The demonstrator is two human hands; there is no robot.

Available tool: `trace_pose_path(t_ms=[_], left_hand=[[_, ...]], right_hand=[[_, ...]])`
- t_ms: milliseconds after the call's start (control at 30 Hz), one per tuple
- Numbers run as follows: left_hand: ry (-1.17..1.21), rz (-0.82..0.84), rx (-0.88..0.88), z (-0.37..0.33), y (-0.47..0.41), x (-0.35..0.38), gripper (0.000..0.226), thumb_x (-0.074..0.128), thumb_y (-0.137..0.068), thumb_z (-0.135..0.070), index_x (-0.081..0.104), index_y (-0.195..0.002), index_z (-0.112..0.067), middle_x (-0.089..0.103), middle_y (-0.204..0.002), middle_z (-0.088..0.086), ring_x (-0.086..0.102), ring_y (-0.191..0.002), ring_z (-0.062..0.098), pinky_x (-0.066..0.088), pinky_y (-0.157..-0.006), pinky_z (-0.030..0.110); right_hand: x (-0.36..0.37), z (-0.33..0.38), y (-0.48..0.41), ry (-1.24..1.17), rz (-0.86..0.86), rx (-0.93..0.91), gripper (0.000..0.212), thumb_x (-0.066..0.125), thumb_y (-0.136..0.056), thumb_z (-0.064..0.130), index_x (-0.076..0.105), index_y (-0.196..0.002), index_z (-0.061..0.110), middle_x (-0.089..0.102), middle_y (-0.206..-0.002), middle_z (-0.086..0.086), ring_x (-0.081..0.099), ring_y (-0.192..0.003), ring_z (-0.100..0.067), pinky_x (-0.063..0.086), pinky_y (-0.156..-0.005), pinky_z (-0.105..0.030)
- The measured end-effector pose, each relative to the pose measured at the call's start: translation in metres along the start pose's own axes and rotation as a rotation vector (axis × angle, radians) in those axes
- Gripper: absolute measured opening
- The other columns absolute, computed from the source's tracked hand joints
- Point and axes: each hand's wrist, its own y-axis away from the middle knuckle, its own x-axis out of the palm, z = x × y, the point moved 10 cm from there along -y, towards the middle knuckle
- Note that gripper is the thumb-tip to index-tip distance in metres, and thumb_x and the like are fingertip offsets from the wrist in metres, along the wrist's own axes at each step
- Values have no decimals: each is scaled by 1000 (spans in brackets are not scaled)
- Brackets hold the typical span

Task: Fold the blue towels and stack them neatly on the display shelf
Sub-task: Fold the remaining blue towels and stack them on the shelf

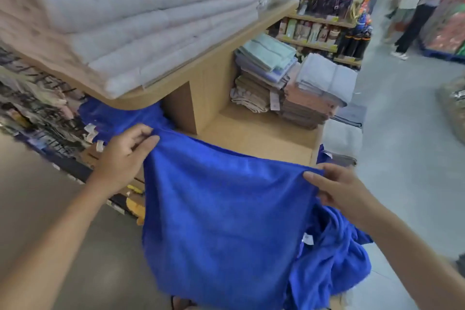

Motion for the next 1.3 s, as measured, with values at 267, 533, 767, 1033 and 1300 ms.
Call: trace_pose_path(t_ms=[267,533,767,1033,1300], left_hand=[[-120,44,-263,92,-62,43,14,58,-96,-46,58,-85,-37,68,-78,-22,63,-64,5,45,-65,32],[109,269,-392,103,-138,136,28,54,-101,-12,56,-129,-16,58,-113,5,60,-93,24,53,-81,38],[-357,359,2,144,-26,116,33,51,-93,-36,59,-124,-26,62,-125,-7,59,-118,19,49,-96,36],[-737,650,255,165,60,123,65,18,-102,-55,17,-162,-28,8,-169,-11,3,-156,11,7,-125,45],[-582,631,129,147,-5,173,69,28,-105,-49,10,-162,-15,6,-170,-1,0,-157,15,9,-127,42]], right_hand=[[-4,-35,-80,53,-172,115,12,74,-94,20,68,-91,11,54,-61,3,47,-40,-7,37,-39,-18],[-42,4,-138,-10,-558,63,31,58,-97,-1,53,-127,7,57,-109,-13,69,-62,-20,58,-56,-31],[97,-56,-95,700,-326,-60,62,62,-98,28,38,-153,13,40,-154,-4,45,-137,-23,44,-107,-38],[149,-98,-72,1221,-322,-20,75,12,-100,67,14,-164,28,10,-171,6,2,-158,-16,2,-129,-42],[152,-104,-70,1258,-293,28,82,1,-94,74,6,-164,31,2,-171,8,-6,-158,-14,-3,-128,-42]])
